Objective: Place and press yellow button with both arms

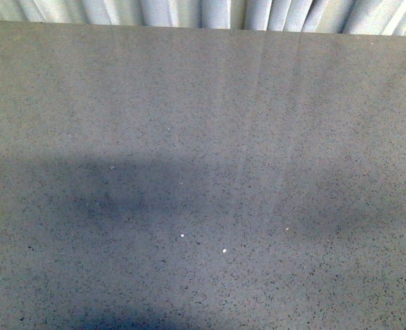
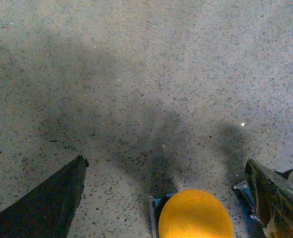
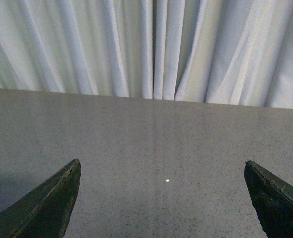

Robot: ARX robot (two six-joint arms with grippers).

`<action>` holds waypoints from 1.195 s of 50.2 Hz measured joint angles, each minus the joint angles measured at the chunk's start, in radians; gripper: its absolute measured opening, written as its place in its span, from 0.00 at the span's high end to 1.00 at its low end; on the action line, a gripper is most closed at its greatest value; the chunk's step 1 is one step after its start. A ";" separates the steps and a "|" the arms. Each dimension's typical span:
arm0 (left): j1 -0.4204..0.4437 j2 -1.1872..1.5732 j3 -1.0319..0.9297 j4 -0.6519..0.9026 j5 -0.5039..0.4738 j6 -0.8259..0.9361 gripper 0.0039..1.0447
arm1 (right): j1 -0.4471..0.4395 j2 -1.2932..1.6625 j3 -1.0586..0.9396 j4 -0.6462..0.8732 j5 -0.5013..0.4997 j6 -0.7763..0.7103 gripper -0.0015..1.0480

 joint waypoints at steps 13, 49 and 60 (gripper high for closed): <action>-0.006 0.031 -0.001 0.024 0.001 0.026 0.09 | 0.000 0.000 0.000 0.000 0.000 0.000 0.09; -0.055 0.067 -0.028 0.053 -0.019 0.082 0.09 | 0.000 0.000 0.000 0.000 0.000 0.000 0.09; -0.057 0.079 -0.031 0.058 -0.022 0.091 0.10 | 0.000 0.000 0.000 0.000 0.000 0.000 0.09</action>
